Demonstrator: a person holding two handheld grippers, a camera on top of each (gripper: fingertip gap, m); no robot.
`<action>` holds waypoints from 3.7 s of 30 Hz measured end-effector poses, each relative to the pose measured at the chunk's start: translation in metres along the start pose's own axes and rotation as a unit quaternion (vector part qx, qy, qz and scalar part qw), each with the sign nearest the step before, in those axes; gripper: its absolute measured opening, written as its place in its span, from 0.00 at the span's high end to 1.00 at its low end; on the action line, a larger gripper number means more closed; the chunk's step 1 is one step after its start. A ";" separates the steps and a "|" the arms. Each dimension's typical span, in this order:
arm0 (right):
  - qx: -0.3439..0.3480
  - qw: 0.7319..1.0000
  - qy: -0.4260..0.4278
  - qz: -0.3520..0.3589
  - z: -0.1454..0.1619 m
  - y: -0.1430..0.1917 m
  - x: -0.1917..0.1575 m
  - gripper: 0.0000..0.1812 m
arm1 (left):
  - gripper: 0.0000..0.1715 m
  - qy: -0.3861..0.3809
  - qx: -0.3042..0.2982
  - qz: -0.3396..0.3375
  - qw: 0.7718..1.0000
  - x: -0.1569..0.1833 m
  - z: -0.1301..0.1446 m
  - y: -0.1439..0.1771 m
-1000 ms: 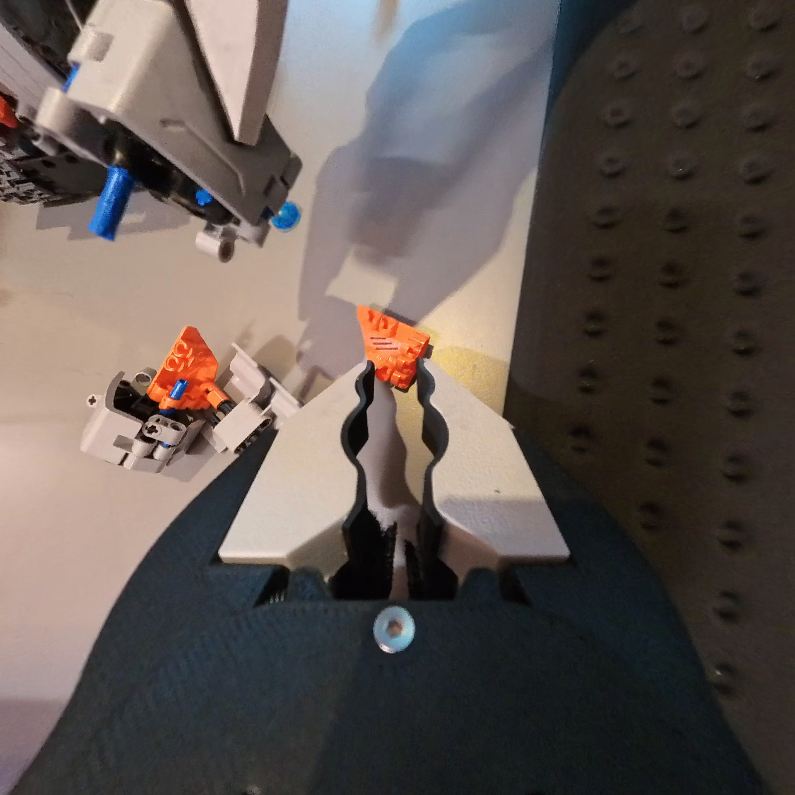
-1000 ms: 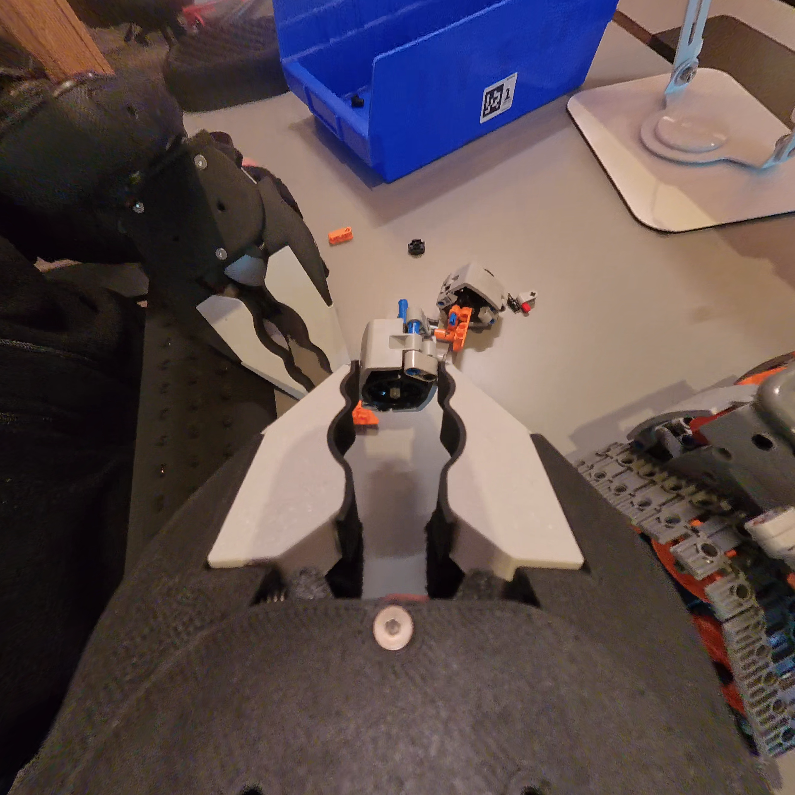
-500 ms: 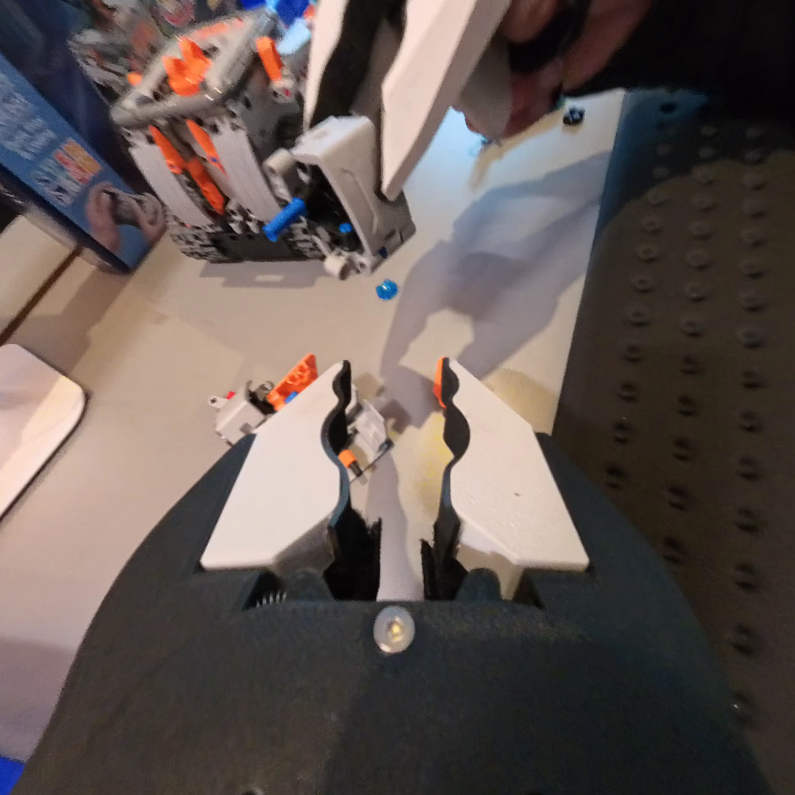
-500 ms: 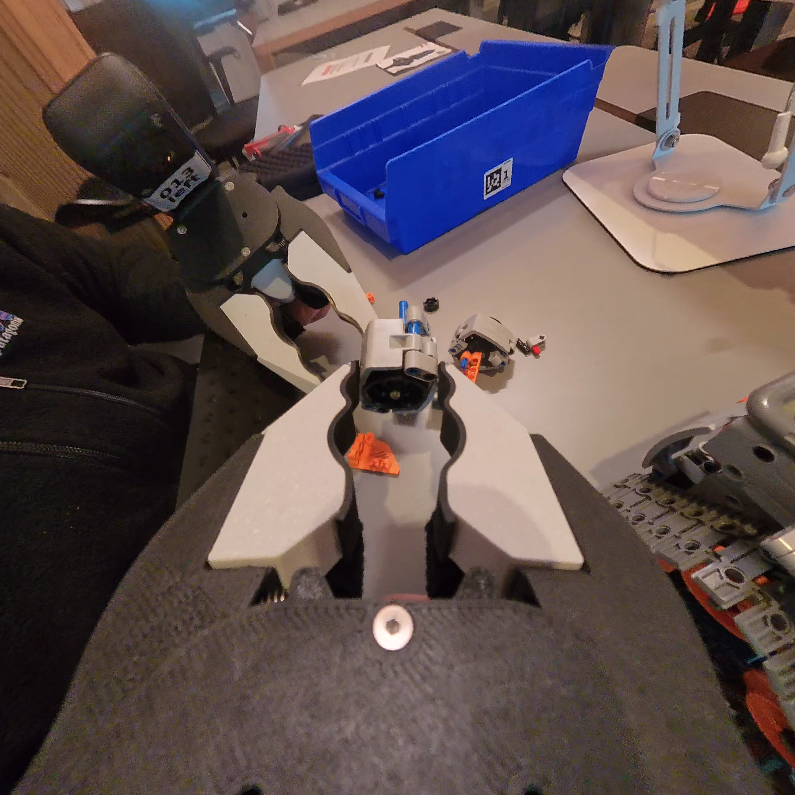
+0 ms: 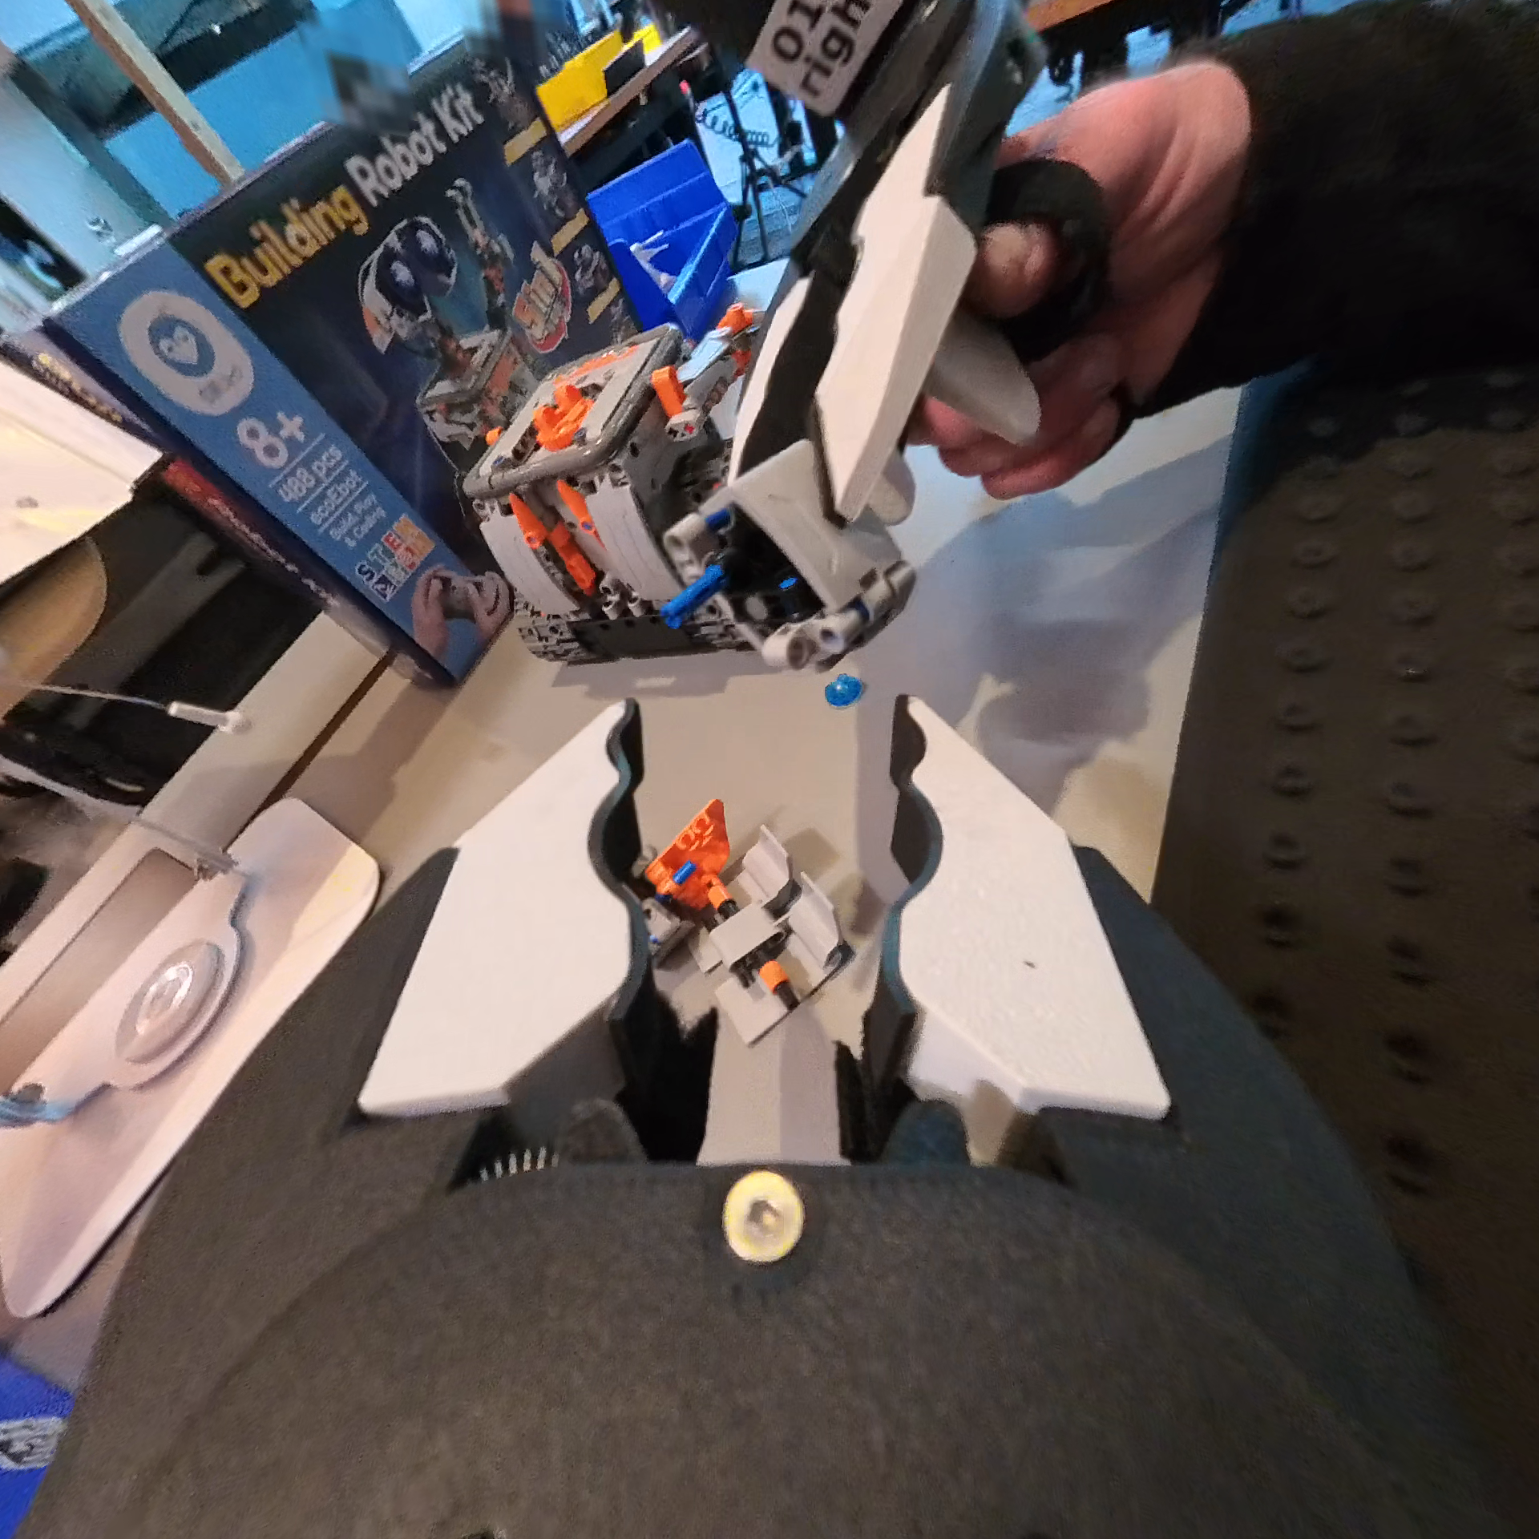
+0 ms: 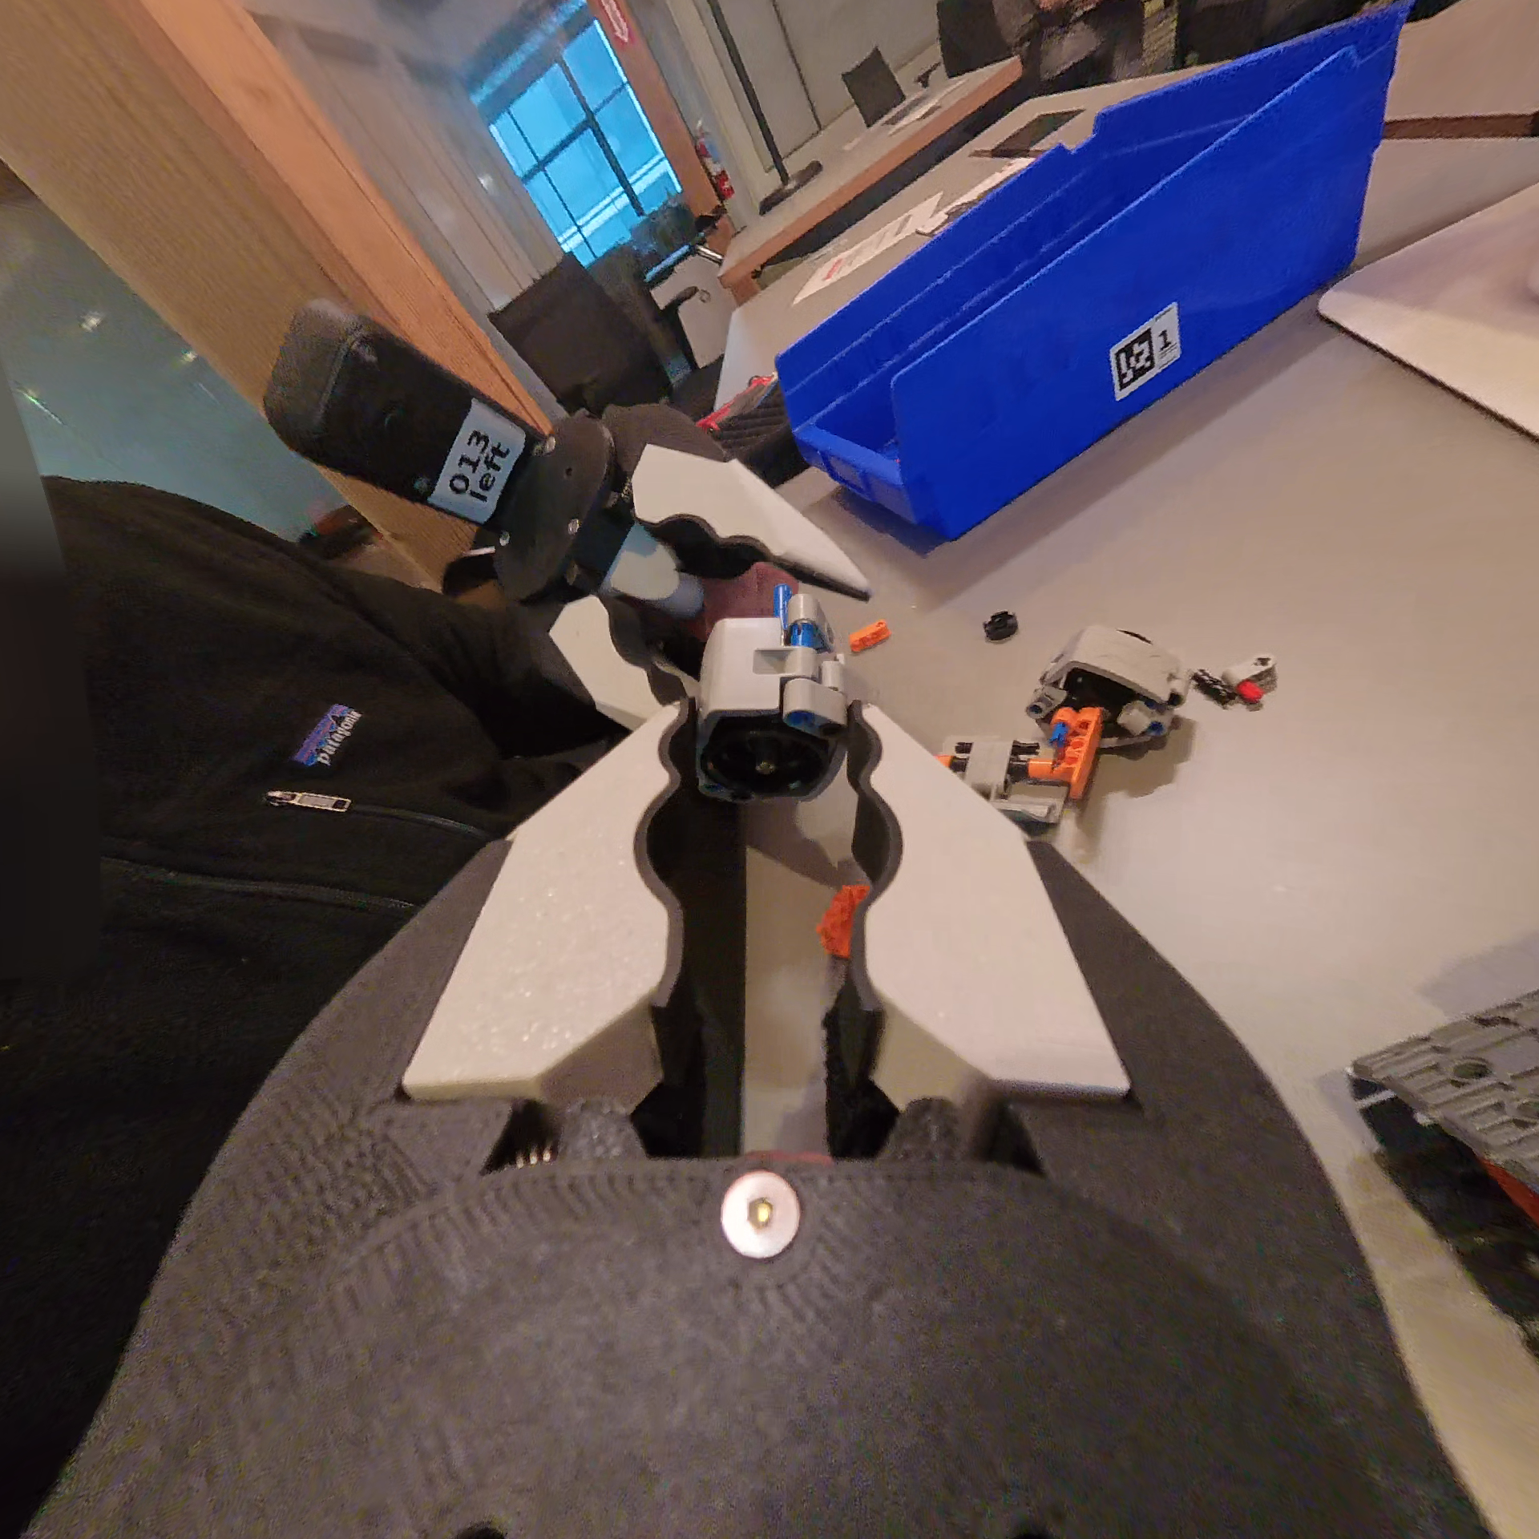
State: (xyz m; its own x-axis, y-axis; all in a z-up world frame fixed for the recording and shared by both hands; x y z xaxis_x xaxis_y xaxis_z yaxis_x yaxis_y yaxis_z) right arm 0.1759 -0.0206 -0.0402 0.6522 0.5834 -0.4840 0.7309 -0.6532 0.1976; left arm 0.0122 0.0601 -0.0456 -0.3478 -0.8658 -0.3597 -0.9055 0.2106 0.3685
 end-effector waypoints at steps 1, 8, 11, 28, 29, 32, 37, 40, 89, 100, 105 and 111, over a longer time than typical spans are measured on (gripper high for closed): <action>-0.003 1.000 -0.001 -0.008 0.000 -0.002 -0.001 0.81 | 0.66 -0.006 0.000 -0.002 1.000 0.001 -0.001 -0.001; -0.017 1.000 -0.011 -0.020 0.002 -0.018 -0.006 0.82 | 0.63 -0.037 0.004 -0.012 0.999 0.006 -0.004 -0.002; -0.012 1.000 -0.008 -0.015 0.001 -0.019 -0.007 0.81 | 0.71 -0.057 0.001 -0.012 0.998 0.010 -0.004 -0.002; -0.003 0.960 0.264 0.097 -0.004 -0.015 -0.034 0.82 | 0.74 0.107 0.100 0.117 0.982 -0.006 -0.004 0.009; -0.011 0.953 0.285 0.106 -0.003 -0.016 -0.036 0.82 | 0.76 0.101 0.098 0.113 0.984 -0.006 -0.004 0.009; -0.017 0.938 0.325 0.121 0.000 -0.019 -0.041 0.82 | 0.80 0.070 0.092 0.095 0.989 -0.004 -0.005 0.011; -0.018 0.909 0.375 0.180 0.000 -0.021 -0.045 0.82 | 0.77 0.024 0.071 0.036 0.997 -0.003 -0.006 0.011; -0.024 0.869 0.426 0.250 0.000 -0.023 -0.049 0.82 | 0.71 0.026 0.086 0.020 0.996 -0.004 -0.009 0.016; -0.065 0.813 0.508 0.277 -0.001 -0.031 -0.066 0.83 | 0.83 -0.033 0.039 -0.010 0.999 -0.005 -0.023 0.016; -0.140 0.851 0.479 0.163 0.016 -0.024 -0.059 0.85 | 0.83 -0.138 0.000 0.093 0.986 0.020 -0.020 0.010; -0.133 0.853 0.480 0.157 0.017 -0.024 -0.062 0.85 | 0.83 -0.135 0.009 0.109 0.985 0.021 -0.019 0.013; -0.108 0.850 0.475 0.201 0.016 -0.022 -0.058 0.87 | 0.82 -0.124 0.019 0.066 0.990 0.015 -0.018 0.010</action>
State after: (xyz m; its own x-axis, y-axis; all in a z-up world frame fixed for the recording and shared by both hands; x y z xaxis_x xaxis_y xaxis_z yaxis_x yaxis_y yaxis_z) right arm 0.1183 -0.0475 -0.0298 0.6509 0.5270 0.5464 0.3637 -0.8483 0.3849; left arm 0.0021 0.0414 -0.0320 -0.5081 -0.6921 -0.5127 -0.8552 0.3349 0.3955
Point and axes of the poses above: each gripper's, where its closed fingertips meet, y back along the fingers, z out of its underside, x = y × z across the jaws, the point moved 9 cm from there along y, back along the fingers, and after that the axes turned 5 degrees about z, right-handed, at the moved point
